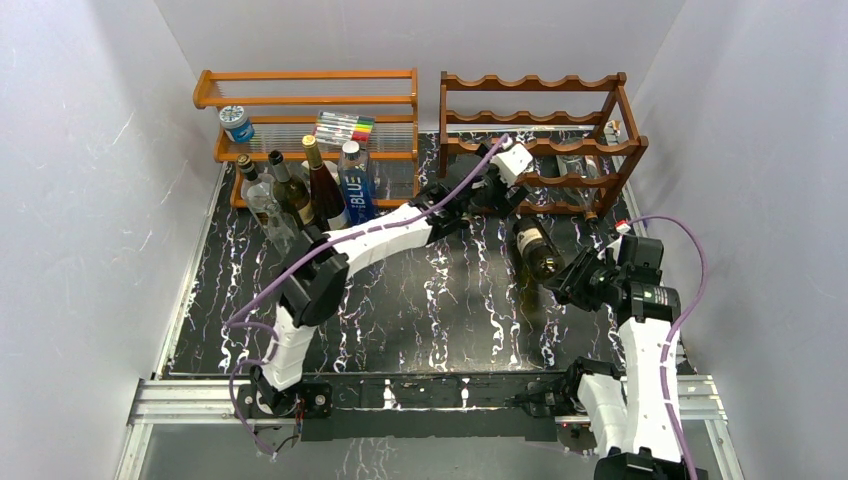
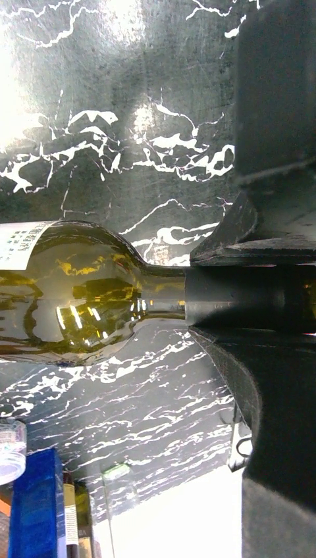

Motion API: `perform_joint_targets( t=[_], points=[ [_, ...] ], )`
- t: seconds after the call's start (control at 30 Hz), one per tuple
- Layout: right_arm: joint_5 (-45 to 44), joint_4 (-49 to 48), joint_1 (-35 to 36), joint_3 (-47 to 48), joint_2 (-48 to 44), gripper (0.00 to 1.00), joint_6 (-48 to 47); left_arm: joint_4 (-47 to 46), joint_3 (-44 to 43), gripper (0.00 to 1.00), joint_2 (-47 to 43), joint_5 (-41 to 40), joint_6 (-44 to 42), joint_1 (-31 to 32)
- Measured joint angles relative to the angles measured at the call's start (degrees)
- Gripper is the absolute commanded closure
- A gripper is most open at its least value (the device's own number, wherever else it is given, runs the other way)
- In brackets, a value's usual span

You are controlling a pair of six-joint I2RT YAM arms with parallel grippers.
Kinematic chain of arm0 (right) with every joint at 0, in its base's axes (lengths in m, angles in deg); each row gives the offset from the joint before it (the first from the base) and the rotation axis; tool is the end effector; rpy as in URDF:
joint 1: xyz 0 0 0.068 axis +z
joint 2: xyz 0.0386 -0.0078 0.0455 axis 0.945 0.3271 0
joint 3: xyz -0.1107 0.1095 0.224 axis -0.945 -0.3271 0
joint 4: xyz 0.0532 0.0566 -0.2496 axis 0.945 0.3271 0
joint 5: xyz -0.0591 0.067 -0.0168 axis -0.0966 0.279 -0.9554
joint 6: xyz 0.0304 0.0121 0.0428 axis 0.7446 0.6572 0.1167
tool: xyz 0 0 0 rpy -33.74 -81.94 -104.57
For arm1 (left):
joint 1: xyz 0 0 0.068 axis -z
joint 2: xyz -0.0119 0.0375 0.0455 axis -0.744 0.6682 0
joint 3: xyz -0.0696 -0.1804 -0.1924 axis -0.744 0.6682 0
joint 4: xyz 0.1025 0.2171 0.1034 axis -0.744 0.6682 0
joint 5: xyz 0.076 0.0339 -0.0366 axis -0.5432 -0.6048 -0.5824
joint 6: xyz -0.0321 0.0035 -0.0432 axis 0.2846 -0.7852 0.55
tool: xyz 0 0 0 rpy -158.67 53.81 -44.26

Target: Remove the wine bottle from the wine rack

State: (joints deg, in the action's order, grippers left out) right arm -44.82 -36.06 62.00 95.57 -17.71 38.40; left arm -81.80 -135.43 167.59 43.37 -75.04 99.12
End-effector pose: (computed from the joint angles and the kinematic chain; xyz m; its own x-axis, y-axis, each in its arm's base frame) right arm 0.1346 -0.0077 0.2706 -0.6993 0.5367 -0.4722 0.2405 0.7987 0.5516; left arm 0.3252 -0.3982 0.2963 0.1309 0.2313 -0.9640 0.7215 0.6447 0.2527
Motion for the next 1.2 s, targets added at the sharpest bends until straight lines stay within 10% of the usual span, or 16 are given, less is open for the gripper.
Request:
perform_joint_targets(
  t=[0.43,1.2],
  points=[
    [2.9,9.6,11.7,18.6,16.0,1.00,-8.1,2.0,27.3,0.02,-32.8,29.2,-3.3,1.7],
    [3.9,15.0,30.0,26.7,27.7,1.00,-15.1,12.0,35.0,0.04,-28.1,20.2,-24.0,9.2]
  ],
)
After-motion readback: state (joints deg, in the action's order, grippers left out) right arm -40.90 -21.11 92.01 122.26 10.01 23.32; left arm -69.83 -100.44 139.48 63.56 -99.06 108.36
